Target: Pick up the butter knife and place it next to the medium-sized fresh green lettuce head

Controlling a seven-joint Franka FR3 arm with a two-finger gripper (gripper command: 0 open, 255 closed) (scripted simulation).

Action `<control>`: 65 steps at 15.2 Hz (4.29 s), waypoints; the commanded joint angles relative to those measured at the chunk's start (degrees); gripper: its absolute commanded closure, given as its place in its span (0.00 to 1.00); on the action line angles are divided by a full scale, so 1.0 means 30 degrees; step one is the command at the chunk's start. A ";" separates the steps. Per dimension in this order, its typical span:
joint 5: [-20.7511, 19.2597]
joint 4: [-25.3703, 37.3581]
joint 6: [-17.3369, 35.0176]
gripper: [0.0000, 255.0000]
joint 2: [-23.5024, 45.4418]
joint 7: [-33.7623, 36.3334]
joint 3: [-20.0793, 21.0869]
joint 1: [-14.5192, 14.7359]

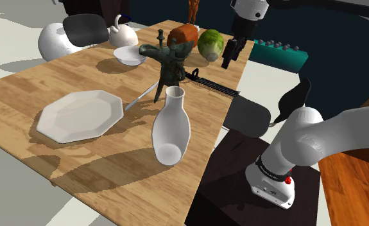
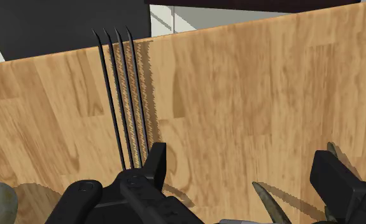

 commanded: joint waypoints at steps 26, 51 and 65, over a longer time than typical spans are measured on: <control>0.1427 0.8415 0.5281 0.00 1.5120 2.8208 0.9251 -0.2729; -0.0095 1.1049 0.6997 1.00 1.9821 3.3345 0.8759 -0.2014; 0.0107 1.2545 0.5099 1.00 1.9383 3.3276 0.8838 -0.2025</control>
